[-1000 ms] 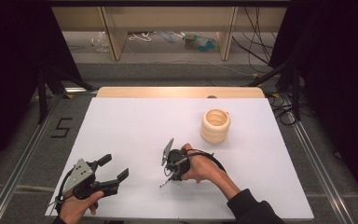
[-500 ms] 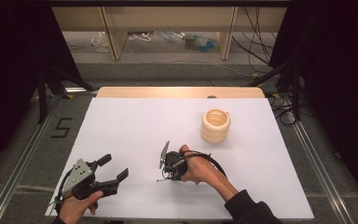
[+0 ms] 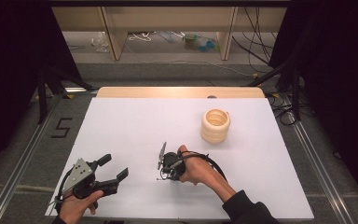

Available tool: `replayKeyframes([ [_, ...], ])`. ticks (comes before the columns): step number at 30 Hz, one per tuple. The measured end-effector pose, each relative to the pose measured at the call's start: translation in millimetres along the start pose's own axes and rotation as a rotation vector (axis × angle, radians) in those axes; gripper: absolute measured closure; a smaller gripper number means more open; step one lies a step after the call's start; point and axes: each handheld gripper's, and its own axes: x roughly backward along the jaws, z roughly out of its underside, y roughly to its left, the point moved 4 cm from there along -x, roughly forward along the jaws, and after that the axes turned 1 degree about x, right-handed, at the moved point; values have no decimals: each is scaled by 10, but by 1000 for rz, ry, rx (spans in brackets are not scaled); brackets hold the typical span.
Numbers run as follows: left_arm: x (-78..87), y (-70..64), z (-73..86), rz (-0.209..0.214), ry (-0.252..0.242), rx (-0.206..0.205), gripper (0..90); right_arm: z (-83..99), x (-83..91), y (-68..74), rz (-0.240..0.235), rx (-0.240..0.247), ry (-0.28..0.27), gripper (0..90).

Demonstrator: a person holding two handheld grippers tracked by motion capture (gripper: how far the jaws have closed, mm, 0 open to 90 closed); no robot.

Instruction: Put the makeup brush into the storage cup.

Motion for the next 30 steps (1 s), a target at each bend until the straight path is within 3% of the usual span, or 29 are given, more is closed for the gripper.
replayKeyframes([
  [5,-4,-12,2,-2,2,7,170,-27,-7,29,-15,-26,-5,830],
  [7,-6,-11,4,-1,2,9,170,-26,-1,6,3,0,25,834],
  [9,-7,-10,5,-1,2,7,170,-26,9,35,-9,-37,54,838],
  [10,-6,-12,3,-1,1,9,170,-30,9,33,-1,-30,57,840],
  [11,-5,-15,1,-1,0,10,171,-42,-5,9,6,10,34,842],
  [14,-4,-12,1,-1,1,5,171,-48,-13,-5,10,32,39,848],
  [23,-6,-15,-1,3,0,2,171,-59,-6,26,19,7,50,852],
  [29,-2,-8,-10,4,-7,3,172,-47,14,7,13,7,30,852],
  [30,-3,-10,-10,4,-8,5,172,-48,34,12,16,-13,21,853],
])
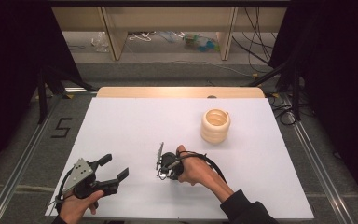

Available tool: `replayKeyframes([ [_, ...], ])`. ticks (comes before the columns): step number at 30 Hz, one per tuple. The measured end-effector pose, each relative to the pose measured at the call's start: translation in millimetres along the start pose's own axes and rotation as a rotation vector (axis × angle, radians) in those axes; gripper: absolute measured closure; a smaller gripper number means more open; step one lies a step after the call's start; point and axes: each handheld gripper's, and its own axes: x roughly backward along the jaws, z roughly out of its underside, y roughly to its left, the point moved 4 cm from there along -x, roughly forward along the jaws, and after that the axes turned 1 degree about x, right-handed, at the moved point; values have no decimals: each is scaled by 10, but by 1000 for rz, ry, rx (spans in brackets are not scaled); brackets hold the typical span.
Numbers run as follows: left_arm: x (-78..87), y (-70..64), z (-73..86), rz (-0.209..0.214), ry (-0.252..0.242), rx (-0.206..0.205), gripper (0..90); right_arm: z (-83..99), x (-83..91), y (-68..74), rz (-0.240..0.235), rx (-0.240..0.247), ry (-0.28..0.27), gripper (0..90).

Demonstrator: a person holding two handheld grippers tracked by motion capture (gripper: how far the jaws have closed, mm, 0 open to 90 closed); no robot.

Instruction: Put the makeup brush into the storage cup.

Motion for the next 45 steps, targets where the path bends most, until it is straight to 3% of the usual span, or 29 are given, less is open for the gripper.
replayKeyframes([
  [2,2,-3,2,1,0,-3,171,11,59,-24,4,-7,-27,852],
  [3,-13,4,-8,17,-17,-18,171,9,86,-13,0,-41,-51,852],
  [4,-13,3,-9,16,-18,-13,171,19,115,-20,-1,-44,-59,853],
  [5,-13,2,-8,15,-17,-12,172,31,135,-70,25,-13,-76,853],
  [7,0,-1,-3,7,-6,-8,172,57,202,-115,38,-11,-101,853],
  [8,8,-7,-1,0,0,2,172,58,242,-103,37,-58,-120,853],
  [11,8,-3,-1,1,0,-1,172,98,388,-171,67,-74,-175,852],
  [15,5,-6,-1,2,-1,0,172,175,576,-261,94,-138,-263,853],
  [18,3,-5,-4,4,-2,1,168,235,685,-362,147,-171,-357,853],
  [22,-18,2,-12,23,-21,-12,165,308,815,-455,179,-219,-458,852],
  [25,-3,-1,-3,10,-2,-6,164,356,876,-502,190,-241,-503,853],
  [31,-16,1,-10,21,-17,-18,163,418,953,-564,213,-272,-574,853],
  [32,-1,-9,-1,7,0,-3,164,434,972,-577,217,-273,-581,853],
  [35,-18,-3,-11,27,-22,-20,163,493,1059,-616,226,-286,-631,853],
  [39,-18,1,-10,25,-22,-19,163,576,1198,-676,258,-314,-707,853],
  [45,-5,-9,-5,11,-6,-8,162,718,1331,-749,296,-370,-770,853],
])
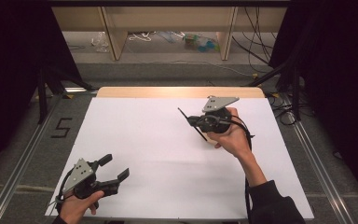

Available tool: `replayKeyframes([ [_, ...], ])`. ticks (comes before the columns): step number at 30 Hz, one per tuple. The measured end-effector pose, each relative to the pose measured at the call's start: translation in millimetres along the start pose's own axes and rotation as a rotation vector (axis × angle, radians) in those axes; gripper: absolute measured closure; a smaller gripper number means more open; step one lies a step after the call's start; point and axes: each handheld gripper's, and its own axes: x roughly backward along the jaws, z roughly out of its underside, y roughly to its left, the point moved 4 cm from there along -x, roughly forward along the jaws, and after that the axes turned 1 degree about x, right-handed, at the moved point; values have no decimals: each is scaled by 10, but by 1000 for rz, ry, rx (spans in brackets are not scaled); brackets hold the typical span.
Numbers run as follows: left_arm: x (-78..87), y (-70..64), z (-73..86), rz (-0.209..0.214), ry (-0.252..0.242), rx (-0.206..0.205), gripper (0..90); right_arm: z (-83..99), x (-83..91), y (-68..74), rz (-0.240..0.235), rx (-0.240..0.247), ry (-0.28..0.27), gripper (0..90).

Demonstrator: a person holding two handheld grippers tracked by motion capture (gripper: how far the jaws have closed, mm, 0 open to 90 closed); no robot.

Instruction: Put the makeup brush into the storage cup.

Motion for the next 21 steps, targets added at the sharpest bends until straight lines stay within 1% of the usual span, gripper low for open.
replayKeyframes([
  [2,-1,2,0,3,1,-5,162,4,29,-39,12,-12,-16,853],
  [4,-1,2,1,-1,2,0,162,4,48,-80,23,-11,-38,853],
  [5,-2,1,2,-2,2,2,162,7,55,-88,28,-22,-46,853],
  [6,-3,1,3,-1,3,-2,162,10,68,-103,31,-23,-45,853],
  [8,-3,-1,4,-1,3,0,162,16,85,-138,46,-26,-59,853],
  [9,-3,1,1,3,1,-3,162,20,91,-150,54,-36,-65,852],
  [10,-21,9,-13,27,-23,-18,161,24,108,-166,56,-43,-67,853],
  [11,0,-4,-6,11,-8,6,161,24,121,-196,72,-38,-82,853],
  [12,6,-14,-7,9,-9,17,161,28,142,-211,77,-51,-84,853],
  [13,6,-10,-10,12,-11,7,161,30,152,-229,84,-61,-94,853],
  [14,5,-14,-7,11,-10,12,160,32,170,-258,96,-57,-103,853],
  [15,0,-15,-6,14,-10,12,161,37,181,-269,102,-69,-111,853],
  [17,-3,-11,-6,12,-9,0,161,46,211,-301,111,-73,-121,853],
  [19,-8,-17,-3,9,-7,3,160,51,245,-333,128,-78,-137,853],
  [21,-11,-17,2,8,-4,0,160,59,277,-367,131,-86,-141,853],
])
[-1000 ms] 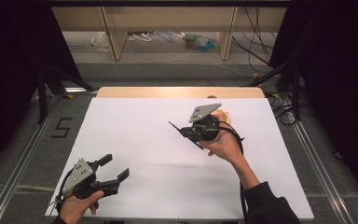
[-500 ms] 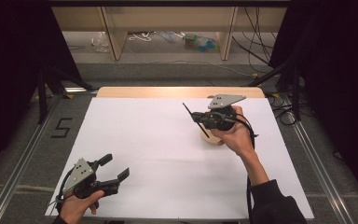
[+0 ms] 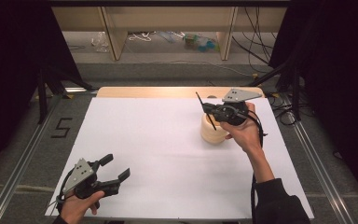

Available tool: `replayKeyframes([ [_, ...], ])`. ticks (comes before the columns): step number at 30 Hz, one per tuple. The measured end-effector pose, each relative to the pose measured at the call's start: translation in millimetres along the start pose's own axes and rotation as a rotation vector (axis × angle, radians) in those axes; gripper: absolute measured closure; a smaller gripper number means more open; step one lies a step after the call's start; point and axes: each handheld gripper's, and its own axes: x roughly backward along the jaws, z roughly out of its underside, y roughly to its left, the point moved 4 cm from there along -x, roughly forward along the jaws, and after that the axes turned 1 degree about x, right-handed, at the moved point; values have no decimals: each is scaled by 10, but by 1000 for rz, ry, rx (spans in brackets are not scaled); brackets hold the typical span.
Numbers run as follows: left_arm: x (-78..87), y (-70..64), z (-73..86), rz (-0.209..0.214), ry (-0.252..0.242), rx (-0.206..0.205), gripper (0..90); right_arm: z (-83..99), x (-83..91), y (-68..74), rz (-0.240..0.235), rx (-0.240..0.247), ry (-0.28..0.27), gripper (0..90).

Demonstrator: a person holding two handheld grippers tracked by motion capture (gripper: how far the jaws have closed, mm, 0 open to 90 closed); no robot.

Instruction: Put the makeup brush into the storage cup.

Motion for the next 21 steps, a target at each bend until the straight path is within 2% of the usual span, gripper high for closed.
replayKeyframes([
  [3,-6,5,13,-2,5,5,160,-3,28,-71,16,-10,-16,853],
  [4,-20,17,8,12,-10,-13,160,-2,39,-93,16,-13,-18,853],
  [5,1,6,16,-7,8,10,160,-3,44,-115,26,-14,-24,853],
  [12,14,8,12,-7,0,12,160,-18,66,-205,59,-20,-45,852],
  [15,10,14,12,-4,3,-5,160,-25,72,-248,72,-21,-59,853],
  [17,5,6,15,-7,4,9,160,-21,84,-293,86,-29,-65,853],
  [21,-4,10,16,-5,4,7,160,2,102,-398,113,-47,-85,853],
])
